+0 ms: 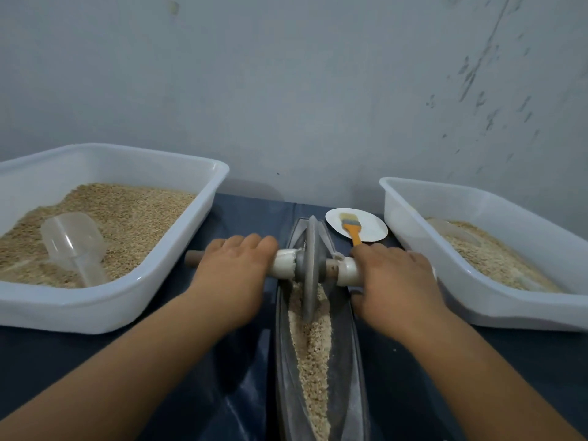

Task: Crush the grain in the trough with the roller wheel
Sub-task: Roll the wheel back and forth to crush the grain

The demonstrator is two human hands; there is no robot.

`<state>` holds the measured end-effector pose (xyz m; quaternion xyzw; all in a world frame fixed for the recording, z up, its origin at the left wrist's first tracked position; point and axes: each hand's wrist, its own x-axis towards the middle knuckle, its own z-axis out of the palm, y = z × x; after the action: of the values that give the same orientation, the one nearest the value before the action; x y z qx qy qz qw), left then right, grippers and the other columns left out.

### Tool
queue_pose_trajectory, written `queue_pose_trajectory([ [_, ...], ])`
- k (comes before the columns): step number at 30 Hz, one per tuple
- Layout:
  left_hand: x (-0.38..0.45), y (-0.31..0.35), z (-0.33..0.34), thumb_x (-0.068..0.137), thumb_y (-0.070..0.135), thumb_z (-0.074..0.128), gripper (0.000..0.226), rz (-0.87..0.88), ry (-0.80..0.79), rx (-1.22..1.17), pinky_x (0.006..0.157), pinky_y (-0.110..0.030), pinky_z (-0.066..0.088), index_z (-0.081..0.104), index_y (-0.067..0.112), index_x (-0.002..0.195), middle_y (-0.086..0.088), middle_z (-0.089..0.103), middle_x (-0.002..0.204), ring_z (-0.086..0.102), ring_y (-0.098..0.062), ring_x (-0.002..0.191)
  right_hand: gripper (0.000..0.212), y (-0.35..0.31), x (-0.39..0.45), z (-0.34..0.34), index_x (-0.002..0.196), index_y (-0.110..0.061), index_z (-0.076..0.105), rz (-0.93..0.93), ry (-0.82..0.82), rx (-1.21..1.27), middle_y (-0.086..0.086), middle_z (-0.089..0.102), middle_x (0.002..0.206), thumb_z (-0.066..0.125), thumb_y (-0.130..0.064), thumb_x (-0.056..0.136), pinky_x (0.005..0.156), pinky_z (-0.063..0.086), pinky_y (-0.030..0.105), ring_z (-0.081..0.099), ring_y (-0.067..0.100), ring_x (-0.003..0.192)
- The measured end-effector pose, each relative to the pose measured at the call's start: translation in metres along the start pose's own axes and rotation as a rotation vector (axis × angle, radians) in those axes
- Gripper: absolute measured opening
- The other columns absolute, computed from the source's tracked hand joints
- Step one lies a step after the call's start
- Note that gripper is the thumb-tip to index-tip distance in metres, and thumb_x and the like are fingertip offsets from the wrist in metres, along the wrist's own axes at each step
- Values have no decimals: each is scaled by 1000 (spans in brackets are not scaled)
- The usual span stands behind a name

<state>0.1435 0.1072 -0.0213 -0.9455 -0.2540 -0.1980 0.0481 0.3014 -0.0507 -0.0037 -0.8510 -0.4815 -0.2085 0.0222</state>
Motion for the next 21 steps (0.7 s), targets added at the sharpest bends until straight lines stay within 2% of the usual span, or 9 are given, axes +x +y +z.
queue_pose_trajectory([
  [4,21,5,-6,84,26,59,40,-13,-32,60,94,-40,37,42,27,120,3,49,117,48,-23,108,50,11,19,-1,129,-33,48,57,-186,93,0,57,119,63,-23,82,82,37,37,55,27,108],
  [6,39,11,-13,83,25,61,43,-38,-76,89,96,-42,37,43,26,122,0,50,121,47,-25,112,58,12,29,3,137,-33,43,87,-224,105,2,55,125,61,-16,84,86,42,37,54,29,112],
  [9,43,14,-20,83,26,61,37,-27,-94,119,95,-42,36,45,24,117,0,52,117,49,-25,110,52,15,24,6,133,-33,44,99,-213,119,2,56,121,59,-16,86,81,41,35,56,28,107],
  [11,24,14,-15,84,27,58,32,17,-18,131,93,-39,35,43,26,112,2,51,111,49,-24,105,48,16,7,7,127,-36,45,57,-139,106,-3,56,112,61,-19,84,74,35,34,56,24,101],
  [14,3,5,-2,82,25,57,37,72,77,95,91,-36,34,41,30,114,7,49,109,48,-20,103,51,15,-9,7,123,-42,45,-21,-21,123,-11,53,104,63,-23,79,73,28,33,55,19,97],
  [18,25,-1,-2,86,28,61,47,-38,-78,1,97,-40,38,40,28,129,3,51,124,48,-22,114,54,11,25,1,129,-34,48,30,-86,44,-2,56,122,61,-16,79,75,28,34,55,27,109],
  [21,37,3,-4,86,24,60,41,-102,-141,-9,89,-40,38,44,26,123,0,54,119,52,-25,109,57,5,41,-2,129,-29,50,81,-139,16,1,54,130,62,-11,77,79,31,36,54,30,112],
])
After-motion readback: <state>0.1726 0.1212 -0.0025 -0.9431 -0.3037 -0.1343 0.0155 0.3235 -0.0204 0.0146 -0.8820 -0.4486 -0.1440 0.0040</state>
